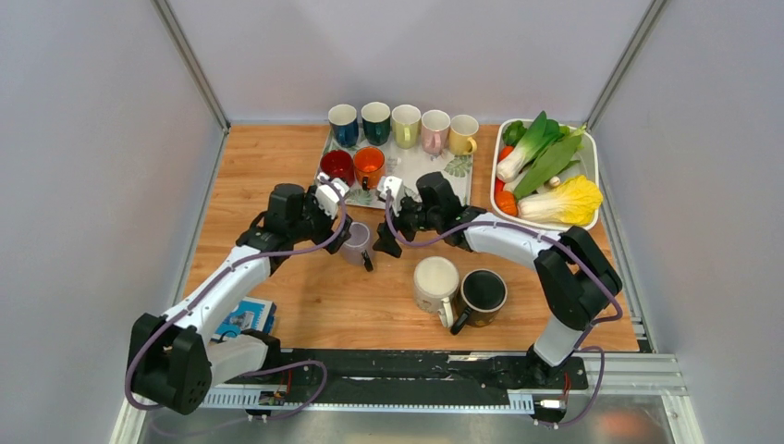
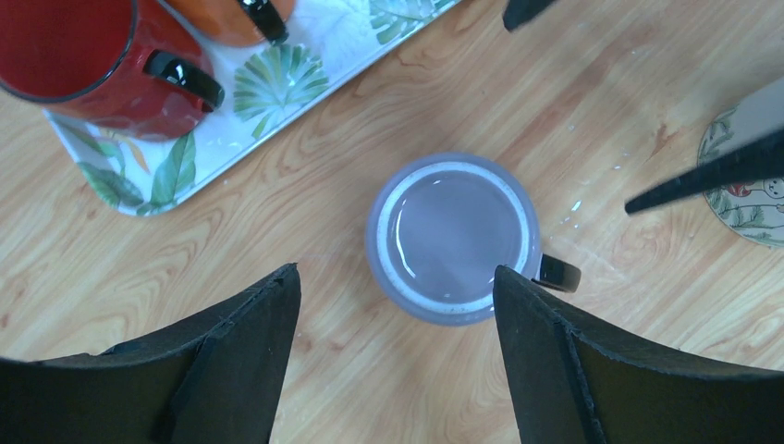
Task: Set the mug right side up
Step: Move the cup to the center of the board.
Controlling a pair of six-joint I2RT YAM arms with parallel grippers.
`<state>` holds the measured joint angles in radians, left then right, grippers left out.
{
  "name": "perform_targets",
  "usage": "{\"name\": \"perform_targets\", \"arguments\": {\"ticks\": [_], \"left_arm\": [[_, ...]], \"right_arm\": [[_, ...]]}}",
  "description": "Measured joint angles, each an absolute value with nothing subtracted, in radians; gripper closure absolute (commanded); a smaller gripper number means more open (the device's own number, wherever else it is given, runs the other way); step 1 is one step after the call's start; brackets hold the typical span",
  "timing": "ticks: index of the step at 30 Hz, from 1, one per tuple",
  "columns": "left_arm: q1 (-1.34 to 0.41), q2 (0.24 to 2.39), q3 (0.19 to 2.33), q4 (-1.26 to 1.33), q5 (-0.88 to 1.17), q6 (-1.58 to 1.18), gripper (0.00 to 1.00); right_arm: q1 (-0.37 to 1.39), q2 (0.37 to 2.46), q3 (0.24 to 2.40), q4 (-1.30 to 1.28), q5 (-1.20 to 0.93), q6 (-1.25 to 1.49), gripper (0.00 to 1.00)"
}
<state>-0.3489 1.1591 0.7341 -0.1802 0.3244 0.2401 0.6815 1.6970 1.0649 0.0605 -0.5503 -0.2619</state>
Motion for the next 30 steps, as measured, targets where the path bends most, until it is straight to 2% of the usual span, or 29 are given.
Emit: {"name": "perform_targets", "arguments": {"ticks": [9, 16, 21, 27, 30], "left_arm": [[-0.263, 1.024, 0.752, -0.316, 0.265, 0.214, 0.19], [-0.126, 1.008, 0.754, -0.314, 0.286, 0.134, 0.20], [-0.097, 1.008, 0.754, -0.310, 0.293, 0.117, 0.21], [-0.097, 1.016, 0.754, -0.300, 0.340, 0.118, 0.21], [-0.097, 1.029, 0.755, -0.294, 0.374, 0.119, 0.21]], "right_arm": [[0.797, 1.750, 1.077, 0.072, -0.430, -0.209, 0.00], [0.816, 1.847, 1.105, 0.072, -0.317, -0.164, 0.00], [0.804, 1.860, 1.106, 0.073, -0.228, -0.157, 0.00], [0.769, 1.859, 1.105, 0.092, -0.340, -0.193, 0.01], [0.763, 1.860, 1.105, 0.099, -0.421, -0.243, 0.09]]}}
